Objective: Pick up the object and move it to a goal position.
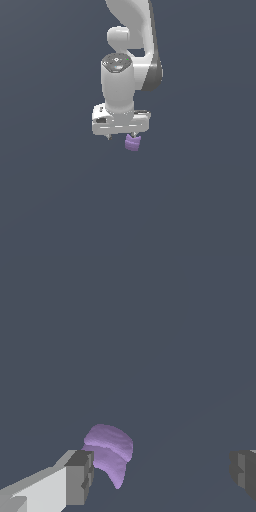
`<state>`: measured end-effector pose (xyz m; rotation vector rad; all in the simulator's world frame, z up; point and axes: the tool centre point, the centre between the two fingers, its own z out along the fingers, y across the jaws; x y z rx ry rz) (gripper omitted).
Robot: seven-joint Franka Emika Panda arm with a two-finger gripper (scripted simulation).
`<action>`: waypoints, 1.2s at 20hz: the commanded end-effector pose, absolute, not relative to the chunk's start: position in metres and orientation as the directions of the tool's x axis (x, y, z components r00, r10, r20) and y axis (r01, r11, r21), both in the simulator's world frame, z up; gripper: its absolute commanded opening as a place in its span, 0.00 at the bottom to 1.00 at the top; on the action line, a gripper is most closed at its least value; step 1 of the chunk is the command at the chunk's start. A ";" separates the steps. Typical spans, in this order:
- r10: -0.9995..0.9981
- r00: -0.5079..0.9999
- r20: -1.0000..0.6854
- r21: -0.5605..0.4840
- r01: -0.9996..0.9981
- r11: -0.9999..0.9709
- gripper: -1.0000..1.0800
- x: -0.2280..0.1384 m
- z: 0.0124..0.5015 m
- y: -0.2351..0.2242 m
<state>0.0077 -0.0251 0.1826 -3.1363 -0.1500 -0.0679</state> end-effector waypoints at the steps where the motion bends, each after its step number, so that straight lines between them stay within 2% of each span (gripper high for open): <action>1: 0.152 0.987 0.040 0.005 0.152 -0.988 0.96 0.005 0.178 -0.023; 12: 0.461 0.887 0.021 0.016 0.460 -0.888 0.96 -0.009 0.153 -0.012; 24: 0.748 0.664 0.004 0.013 0.748 -0.664 0.96 -0.027 0.127 0.003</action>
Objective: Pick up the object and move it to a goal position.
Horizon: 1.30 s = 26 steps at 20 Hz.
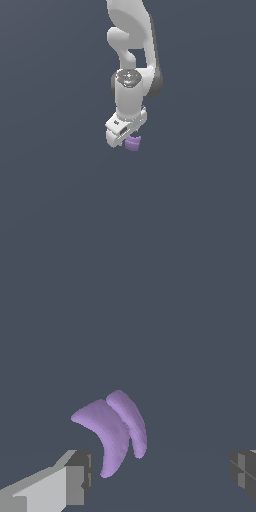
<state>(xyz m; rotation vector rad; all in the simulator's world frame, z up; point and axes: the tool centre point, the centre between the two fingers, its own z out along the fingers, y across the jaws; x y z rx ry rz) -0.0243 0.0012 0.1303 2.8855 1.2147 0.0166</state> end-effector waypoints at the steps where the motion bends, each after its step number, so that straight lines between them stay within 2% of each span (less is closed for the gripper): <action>1: 0.768 0.641 0.003 0.012 0.768 -0.641 0.96 -0.028 0.125 0.004; 14: 0.933 0.359 -0.001 0.003 0.933 -0.359 0.96 -0.045 0.104 0.019; 26: 0.957 0.289 0.000 0.000 0.957 -0.289 0.96 -0.049 0.100 0.023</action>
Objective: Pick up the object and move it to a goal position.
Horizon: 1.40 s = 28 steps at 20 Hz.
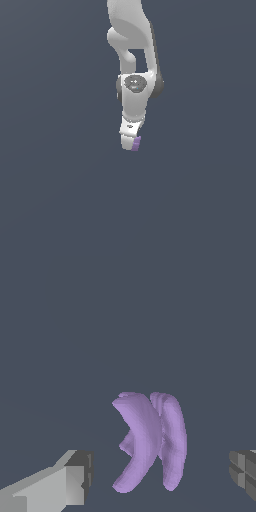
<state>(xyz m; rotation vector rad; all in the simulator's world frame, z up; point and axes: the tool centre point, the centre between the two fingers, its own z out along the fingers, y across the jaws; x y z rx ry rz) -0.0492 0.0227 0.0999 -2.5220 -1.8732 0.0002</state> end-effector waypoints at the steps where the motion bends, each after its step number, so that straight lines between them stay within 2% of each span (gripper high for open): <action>1: 0.957 0.289 0.000 0.000 0.957 -0.289 0.96 -0.049 0.099 0.023; 17: 0.959 0.284 0.000 0.000 0.959 -0.284 0.96 -0.050 0.050 0.023; 18: 0.959 0.284 0.000 0.000 0.959 -0.284 0.00 -0.050 0.050 0.023; 28: 0.959 0.284 0.000 0.002 0.959 -0.284 0.00 -0.049 0.051 0.023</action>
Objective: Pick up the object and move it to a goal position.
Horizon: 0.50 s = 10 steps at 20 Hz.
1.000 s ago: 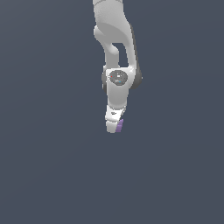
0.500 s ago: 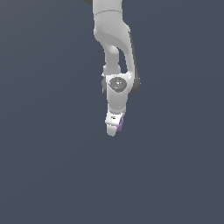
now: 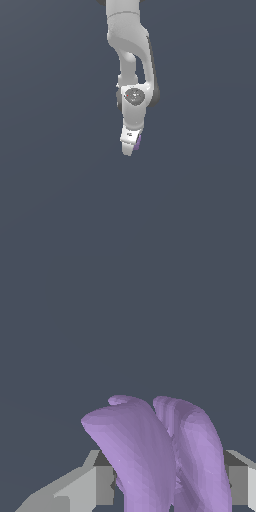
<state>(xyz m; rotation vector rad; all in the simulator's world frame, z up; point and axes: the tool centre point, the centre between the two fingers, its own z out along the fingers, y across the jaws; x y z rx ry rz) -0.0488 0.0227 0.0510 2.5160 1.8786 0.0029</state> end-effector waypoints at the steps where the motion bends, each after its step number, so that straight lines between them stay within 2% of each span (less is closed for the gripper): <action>1: 0.959 0.284 0.000 0.002 0.959 -0.284 0.00 -0.049 0.051 0.023; 10: 0.959 0.284 0.001 0.002 0.959 -0.284 0.00 -0.032 0.070 0.022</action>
